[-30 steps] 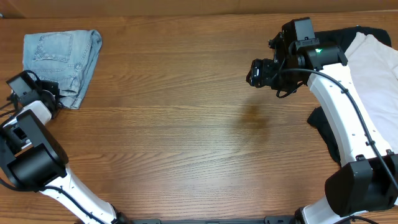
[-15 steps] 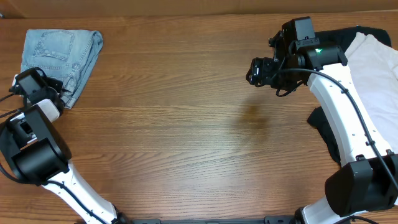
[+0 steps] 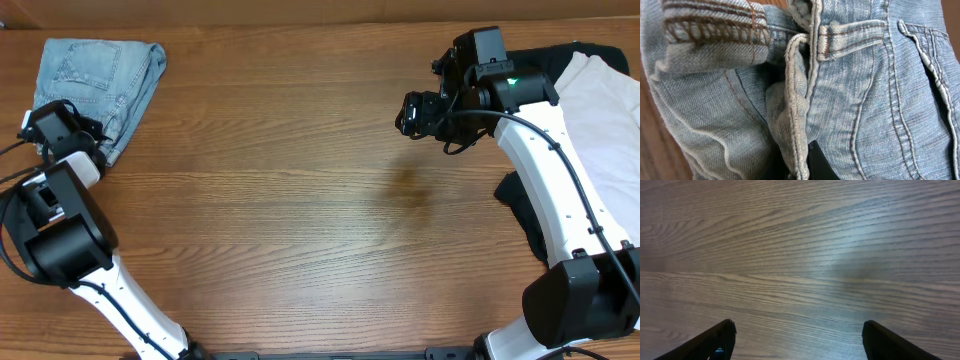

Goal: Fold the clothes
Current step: 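Push the folded shorts into the upper-left corner with the left gripper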

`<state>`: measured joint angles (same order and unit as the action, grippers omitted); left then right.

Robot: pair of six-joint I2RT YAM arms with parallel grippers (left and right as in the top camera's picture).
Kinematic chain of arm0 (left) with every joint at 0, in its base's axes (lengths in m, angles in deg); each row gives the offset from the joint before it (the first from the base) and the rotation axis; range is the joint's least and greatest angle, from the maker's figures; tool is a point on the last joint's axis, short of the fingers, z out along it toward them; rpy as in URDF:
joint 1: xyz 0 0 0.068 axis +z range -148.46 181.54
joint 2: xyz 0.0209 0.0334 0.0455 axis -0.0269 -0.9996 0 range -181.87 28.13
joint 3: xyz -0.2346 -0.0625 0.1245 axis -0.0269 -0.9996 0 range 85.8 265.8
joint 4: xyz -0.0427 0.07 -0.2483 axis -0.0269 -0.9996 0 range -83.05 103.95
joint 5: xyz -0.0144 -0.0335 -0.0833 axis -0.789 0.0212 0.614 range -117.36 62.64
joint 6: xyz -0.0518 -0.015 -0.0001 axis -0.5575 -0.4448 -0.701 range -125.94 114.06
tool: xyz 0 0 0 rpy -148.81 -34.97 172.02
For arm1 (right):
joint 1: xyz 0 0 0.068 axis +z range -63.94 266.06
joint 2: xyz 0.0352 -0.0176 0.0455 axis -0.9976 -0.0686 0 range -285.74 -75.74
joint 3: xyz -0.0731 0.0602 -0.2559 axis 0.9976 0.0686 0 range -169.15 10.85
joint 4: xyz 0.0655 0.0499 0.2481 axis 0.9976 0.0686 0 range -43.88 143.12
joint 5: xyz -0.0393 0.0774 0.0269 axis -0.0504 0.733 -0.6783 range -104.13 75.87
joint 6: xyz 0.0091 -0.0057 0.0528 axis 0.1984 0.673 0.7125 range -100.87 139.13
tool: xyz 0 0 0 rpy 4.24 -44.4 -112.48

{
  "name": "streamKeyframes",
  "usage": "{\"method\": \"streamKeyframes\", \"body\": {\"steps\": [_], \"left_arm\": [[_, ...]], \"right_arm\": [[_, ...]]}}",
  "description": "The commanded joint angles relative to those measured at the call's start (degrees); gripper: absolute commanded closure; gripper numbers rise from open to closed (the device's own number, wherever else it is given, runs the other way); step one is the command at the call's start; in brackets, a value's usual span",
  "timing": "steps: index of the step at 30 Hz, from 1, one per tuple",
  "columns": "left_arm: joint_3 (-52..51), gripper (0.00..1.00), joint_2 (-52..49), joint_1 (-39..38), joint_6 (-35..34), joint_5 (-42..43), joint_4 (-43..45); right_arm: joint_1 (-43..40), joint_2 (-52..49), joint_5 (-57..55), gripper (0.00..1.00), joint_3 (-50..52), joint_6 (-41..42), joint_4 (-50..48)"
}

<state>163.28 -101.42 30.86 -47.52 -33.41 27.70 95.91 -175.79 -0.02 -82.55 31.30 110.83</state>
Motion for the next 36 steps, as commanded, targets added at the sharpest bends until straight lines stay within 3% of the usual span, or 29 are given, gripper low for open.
{"method": "streamKeyframes", "body": {"steps": [1,6,11,26,27,29,30,31,36], "left_arm": [[0.13,0.96,-4.26,-2.34,0.26,2.12,-1.73],[0.31,0.96,-4.26,-5.05,0.55,4.00,-3.91],[0.33,0.96,-4.26,-7.26,0.87,-0.09,-3.48],[0.33,0.96,-4.26,-6.95,0.92,-0.31,-4.26],[0.35,0.89,-4.26,-6.93,0.94,-0.07,-4.17],[0.48,0.45,-3.82,-6.84,2.19,0.61,-4.09],[0.48,0.15,-3.26,-6.88,3.76,1.33,-4.13],[0.50,0.00,-2.54,-7.04,4.90,2.03,-4.28],[0.87,0.00,4.76,-7.02,7.39,2.10,-7.89]], "right_arm": [[0.15,-0.46,-0.57,0.15,-0.42,0.02,-0.44],[0.15,-0.61,-0.57,0.15,-0.42,0.02,-0.46],[0.15,-0.92,-0.57,0.15,-0.42,0.00,-0.15],[0.15,-0.92,-0.57,0.15,-0.42,-0.02,-0.96],[0.15,-0.92,-0.57,0.15,-0.42,0.00,-0.94],[0.15,-0.92,-0.57,0.15,-0.42,0.00,-0.94],[0.15,-0.92,-0.55,0.15,-0.42,0.00,-0.94],[0.15,-0.92,-0.55,0.15,-0.42,0.00,-0.94],[0.15,-0.92,0.13,0.15,-0.42,0.00,-0.92]]}}
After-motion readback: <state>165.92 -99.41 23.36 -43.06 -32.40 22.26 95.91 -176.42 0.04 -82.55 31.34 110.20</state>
